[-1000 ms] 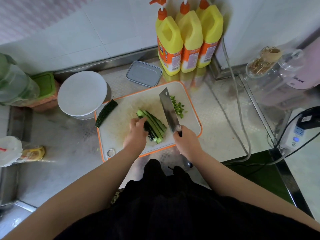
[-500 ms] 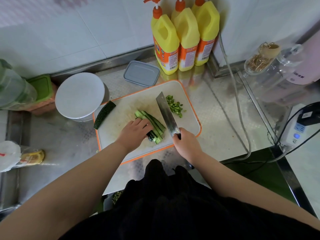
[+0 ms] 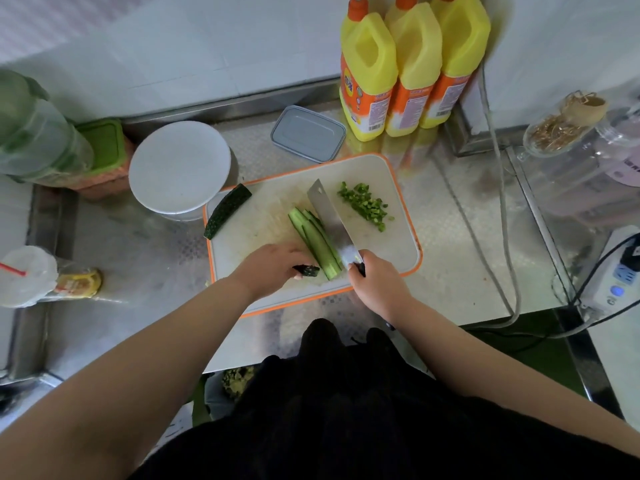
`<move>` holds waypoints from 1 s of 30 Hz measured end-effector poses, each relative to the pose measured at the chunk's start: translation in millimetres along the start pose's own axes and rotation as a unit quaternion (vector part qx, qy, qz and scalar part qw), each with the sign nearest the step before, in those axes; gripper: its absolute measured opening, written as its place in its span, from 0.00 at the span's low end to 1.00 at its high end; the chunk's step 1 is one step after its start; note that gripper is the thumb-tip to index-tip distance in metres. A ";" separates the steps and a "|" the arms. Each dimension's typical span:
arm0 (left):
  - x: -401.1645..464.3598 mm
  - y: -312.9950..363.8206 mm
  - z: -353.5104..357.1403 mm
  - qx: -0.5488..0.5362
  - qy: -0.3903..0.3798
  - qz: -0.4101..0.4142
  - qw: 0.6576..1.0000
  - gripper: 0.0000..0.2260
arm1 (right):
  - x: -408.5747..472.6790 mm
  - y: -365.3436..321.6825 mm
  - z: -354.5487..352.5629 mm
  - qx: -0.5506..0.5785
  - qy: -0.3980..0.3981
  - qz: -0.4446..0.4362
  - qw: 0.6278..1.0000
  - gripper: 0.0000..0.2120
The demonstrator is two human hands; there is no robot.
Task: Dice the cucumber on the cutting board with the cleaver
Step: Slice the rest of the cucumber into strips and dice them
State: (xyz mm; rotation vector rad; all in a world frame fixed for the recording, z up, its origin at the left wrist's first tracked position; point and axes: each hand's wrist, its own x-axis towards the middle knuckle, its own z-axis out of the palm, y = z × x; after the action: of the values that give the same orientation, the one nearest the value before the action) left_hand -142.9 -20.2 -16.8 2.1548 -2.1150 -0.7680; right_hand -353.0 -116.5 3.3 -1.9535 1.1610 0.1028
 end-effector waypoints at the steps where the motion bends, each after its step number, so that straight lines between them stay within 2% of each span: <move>1: -4.0 -4.9 0.1 -0.019 -0.031 -0.035 0.999 0.14 | 1.5 -3.2 1.1 -0.011 -0.014 -0.010 1.000 0.17; 3: -11.8 -14.9 4.0 -0.025 -0.063 -0.074 0.995 0.15 | 4.9 -11.8 5.6 -0.039 -0.049 -0.031 0.998 0.17; 6: -25.0 -24.0 15.9 0.008 0.010 -0.085 0.996 0.16 | 12.9 -26.4 17.5 -0.084 -0.100 -0.053 0.990 0.15; 8: -33.0 -27.1 25.0 -0.009 0.044 -0.112 0.993 0.20 | 18.6 -34.5 23.9 -0.100 -0.121 -0.053 0.986 0.14; 11: -44.2 -29.1 42.5 0.007 0.095 -0.091 0.991 0.22 | 25.1 -42.3 29.2 -0.113 -0.140 -0.049 0.982 0.11; 17: -49.5 -26.3 57.1 0.042 0.213 -0.038 0.975 0.17 | 29.3 -50.6 27.5 -0.162 -0.155 -0.064 0.972 0.14; 20: -48.9 -27.4 59.8 0.049 0.260 -0.057 0.963 0.15 | 26.5 -51.1 27.2 -0.190 -0.157 -0.076 0.966 0.15; 25: -51.7 -28.9 71.8 0.051 0.272 -0.021 0.961 0.15 | 22.7 -49.4 32.2 -0.202 -0.157 -0.087 0.963 0.12; 30: -54.8 -23.4 84.7 0.025 0.292 -0.052 0.955 0.12 | 21.1 -50.6 35.5 -0.221 -0.150 -0.099 0.959 0.09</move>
State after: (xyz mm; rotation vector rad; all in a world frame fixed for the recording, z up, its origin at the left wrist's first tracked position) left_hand -149.0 60.2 -81.8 2.1695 -1.7358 -0.0489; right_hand -291.2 -95.4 2.1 -2.3296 0.7817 0.5751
